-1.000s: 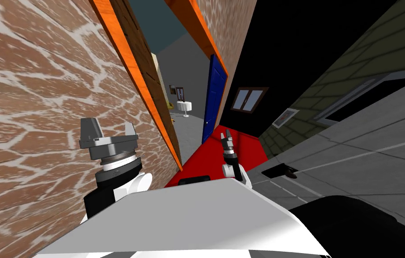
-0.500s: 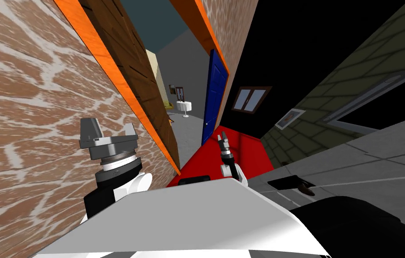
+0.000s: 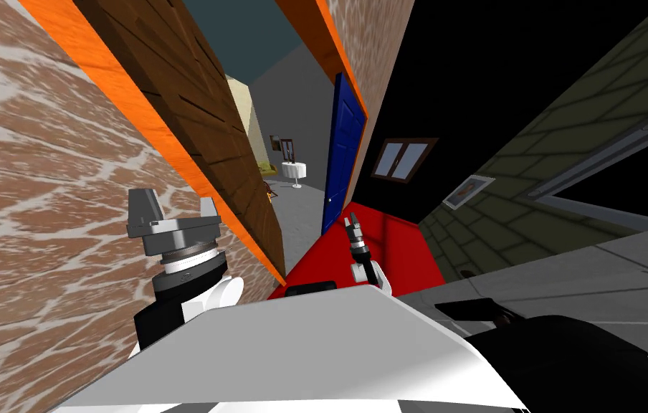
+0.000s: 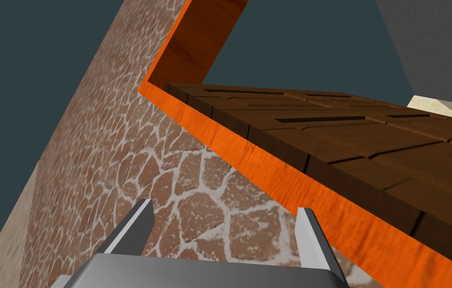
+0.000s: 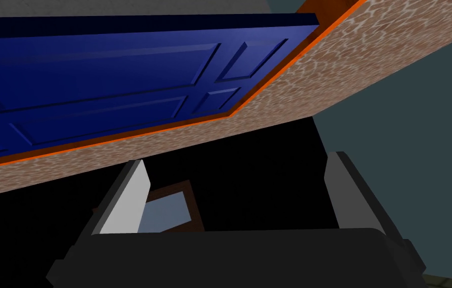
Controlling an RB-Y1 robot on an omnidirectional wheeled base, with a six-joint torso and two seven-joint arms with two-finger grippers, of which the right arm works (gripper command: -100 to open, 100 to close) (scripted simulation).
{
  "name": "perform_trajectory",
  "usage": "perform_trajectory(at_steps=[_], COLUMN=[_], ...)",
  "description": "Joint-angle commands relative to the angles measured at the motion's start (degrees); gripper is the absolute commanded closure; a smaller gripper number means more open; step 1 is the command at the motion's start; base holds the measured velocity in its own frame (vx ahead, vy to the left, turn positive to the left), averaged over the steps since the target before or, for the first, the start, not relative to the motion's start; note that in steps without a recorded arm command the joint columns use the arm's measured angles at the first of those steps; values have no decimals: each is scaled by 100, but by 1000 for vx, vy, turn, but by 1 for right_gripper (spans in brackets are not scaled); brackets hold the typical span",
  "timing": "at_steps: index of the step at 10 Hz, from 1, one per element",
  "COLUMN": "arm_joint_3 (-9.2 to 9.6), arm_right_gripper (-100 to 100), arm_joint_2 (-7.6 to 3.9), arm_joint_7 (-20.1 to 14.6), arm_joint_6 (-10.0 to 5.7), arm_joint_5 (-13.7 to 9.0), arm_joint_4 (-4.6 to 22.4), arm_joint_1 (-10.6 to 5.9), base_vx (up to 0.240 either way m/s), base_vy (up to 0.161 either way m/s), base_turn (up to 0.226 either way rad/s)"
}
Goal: Push the door open
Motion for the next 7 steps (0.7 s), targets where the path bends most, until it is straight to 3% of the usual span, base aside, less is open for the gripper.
perform_trajectory(at_steps=[1,7], arm_joint_3=[38,178], arm_right_gripper=[-100,-100], arm_joint_2=[-10,-85], arm_joint_7=[-61,-334], arm_joint_6=[-80,-349], arm_joint_5=[64,332], arm_joint_4=[177,916], arm_joint_1=[-56,-338], base_vx=[90,112], base_vy=[-55,-63], base_turn=[9,11])
